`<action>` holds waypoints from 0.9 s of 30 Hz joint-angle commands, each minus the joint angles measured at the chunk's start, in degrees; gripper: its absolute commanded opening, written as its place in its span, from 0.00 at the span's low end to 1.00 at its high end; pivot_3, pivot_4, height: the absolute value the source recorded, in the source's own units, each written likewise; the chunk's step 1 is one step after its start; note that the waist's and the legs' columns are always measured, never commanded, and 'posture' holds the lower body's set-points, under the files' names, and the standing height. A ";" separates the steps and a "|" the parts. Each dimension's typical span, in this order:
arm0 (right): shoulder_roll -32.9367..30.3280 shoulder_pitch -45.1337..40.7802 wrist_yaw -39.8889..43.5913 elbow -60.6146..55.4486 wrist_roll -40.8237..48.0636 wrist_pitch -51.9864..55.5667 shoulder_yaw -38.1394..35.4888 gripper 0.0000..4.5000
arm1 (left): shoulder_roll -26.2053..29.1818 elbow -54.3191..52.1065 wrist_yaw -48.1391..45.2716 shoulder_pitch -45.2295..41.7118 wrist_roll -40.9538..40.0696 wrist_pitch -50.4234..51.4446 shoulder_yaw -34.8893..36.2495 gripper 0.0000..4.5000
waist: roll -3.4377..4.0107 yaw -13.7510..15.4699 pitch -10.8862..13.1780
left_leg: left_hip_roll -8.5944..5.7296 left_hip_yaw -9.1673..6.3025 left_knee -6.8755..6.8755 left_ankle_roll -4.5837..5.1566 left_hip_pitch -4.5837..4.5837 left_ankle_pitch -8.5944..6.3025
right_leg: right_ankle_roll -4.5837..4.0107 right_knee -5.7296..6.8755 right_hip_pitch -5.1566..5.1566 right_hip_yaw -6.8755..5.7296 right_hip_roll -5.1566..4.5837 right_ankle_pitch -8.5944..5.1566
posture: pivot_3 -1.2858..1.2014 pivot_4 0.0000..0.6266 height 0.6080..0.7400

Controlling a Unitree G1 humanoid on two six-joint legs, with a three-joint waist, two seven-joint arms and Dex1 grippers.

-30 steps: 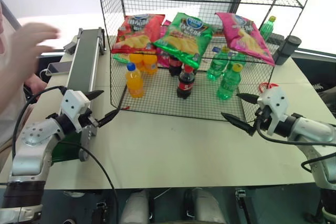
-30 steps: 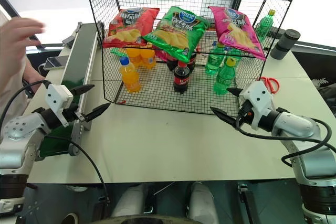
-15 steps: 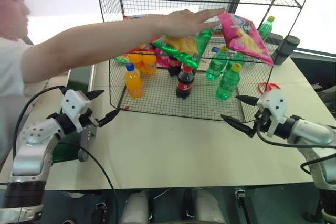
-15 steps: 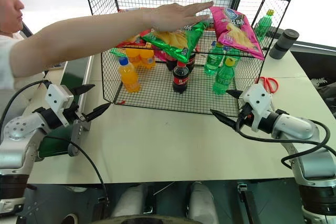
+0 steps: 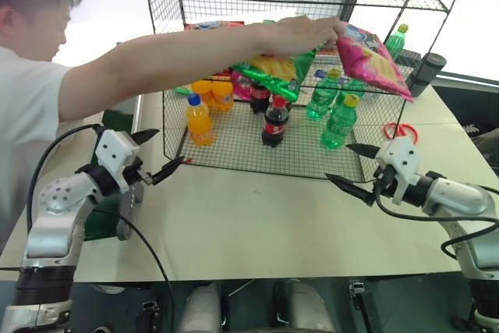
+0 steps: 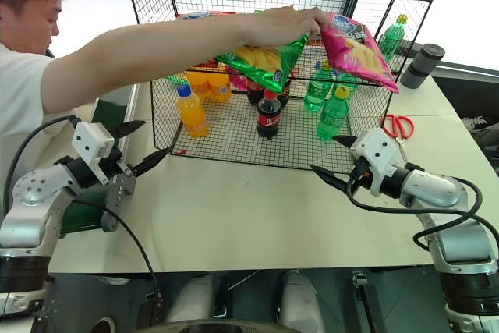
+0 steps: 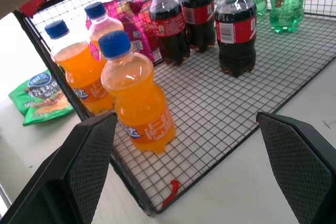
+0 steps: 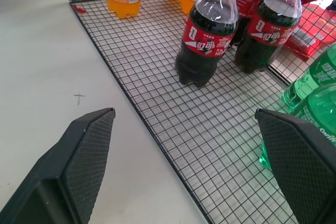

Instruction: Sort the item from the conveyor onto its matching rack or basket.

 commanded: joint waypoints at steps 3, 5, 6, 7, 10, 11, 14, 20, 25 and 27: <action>0.10 -1.01 -0.50 -1.65 0.36 -0.26 -0.73 0.99 | 0.23 -1.88 0.00 -0.15 -0.39 0.48 0.14 1.00 | 0.00 -0.06 0.00 | 0.01 0.00 0.00 0.00 0.01 0.00 | 0.00 0.01 0.00 0.00 0.01 0.00 | 0.52 0.24 1.00; 0.09 -1.18 -0.70 -2.18 0.57 0.25 -0.57 0.99 | -0.05 -2.20 0.15 -0.12 -0.61 0.61 0.14 1.00 | 0.00 -0.04 0.00 | 0.01 0.00 0.00 0.00 0.01 0.00 | 0.00 0.02 0.00 0.00 0.01 0.00 | 0.52 0.24 1.00; 0.09 -1.26 -0.76 -2.25 0.56 0.34 -0.48 0.99 | -0.18 -2.20 0.23 -0.16 -0.62 0.59 0.13 1.00 | 0.00 -0.04 0.00 | 0.01 0.00 0.00 0.00 0.01 0.00 | 0.00 0.02 0.00 0.00 0.01 0.00 | 0.52 0.24 1.00; 0.03 -1.38 -0.73 -2.22 0.48 0.30 -0.37 0.99 | -0.31 -2.31 0.32 -0.11 -0.56 0.50 0.05 1.00 | 0.00 -0.03 0.00 | 0.01 0.00 0.00 0.00 0.01 0.00 | 0.00 0.02 0.00 0.00 0.01 0.00 | 0.52 0.24 1.00; -0.06 -2.02 -0.76 -2.00 0.29 0.31 -0.16 0.99 | -0.51 -2.56 0.39 0.16 -0.39 0.44 -0.06 1.00 | -0.01 -0.01 0.00 | 0.01 0.00 0.00 0.00 0.00 0.00 | 0.00 0.01 0.00 0.00 0.01 0.00 | 0.52 0.24 1.00; -0.03 -2.13 -0.76 -1.91 0.25 0.27 -0.11 0.99 | -0.60 -2.51 0.45 0.21 -0.34 0.30 0.01 1.00 | -0.01 -0.01 0.00 | 0.01 0.00 0.00 0.00 0.00 0.00 | 0.00 0.01 0.00 0.00 0.01 0.00 | 0.52 0.24 1.00; 0.03 -2.27 -0.56 -1.39 -0.03 -0.24 0.08 0.99 | -0.62 -2.47 0.44 0.42 -0.25 0.16 0.12 1.00 | -0.01 -0.01 0.00 | 0.01 0.00 0.00 0.00 0.01 0.00 | 0.00 0.01 0.00 0.00 0.01 0.00 | 0.52 0.24 1.00; 0.14 -2.54 0.37 0.90 -0.80 -2.23 0.59 0.99 | -0.21 -3.08 0.41 1.06 -0.79 1.92 0.35 1.00 | -0.01 -0.05 -0.01 | 0.01 0.00 0.00 0.00 0.01 0.00 | 0.00 0.01 0.00 0.00 0.01 0.00 | 0.52 0.24 1.00; 0.37 -2.74 1.12 3.03 -1.84 -4.48 1.43 0.99 | -0.11 -3.61 0.61 1.87 -0.67 2.34 0.72 1.00 | -0.01 -0.03 -0.01 | 0.01 -0.01 0.00 0.00 0.01 0.00 | 0.00 0.02 0.00 0.00 0.02 0.00 | 0.52 0.24 1.00; 0.43 -2.76 1.26 3.55 -2.13 -5.07 1.69 0.99 | -0.02 -3.82 0.65 2.22 -0.64 2.47 0.84 1.00 | -0.01 -0.03 -0.01 | 0.01 0.00 0.00 0.00 0.01 0.00 | 0.00 0.01 0.00 0.00 0.02 0.00 | 0.52 0.24 1.00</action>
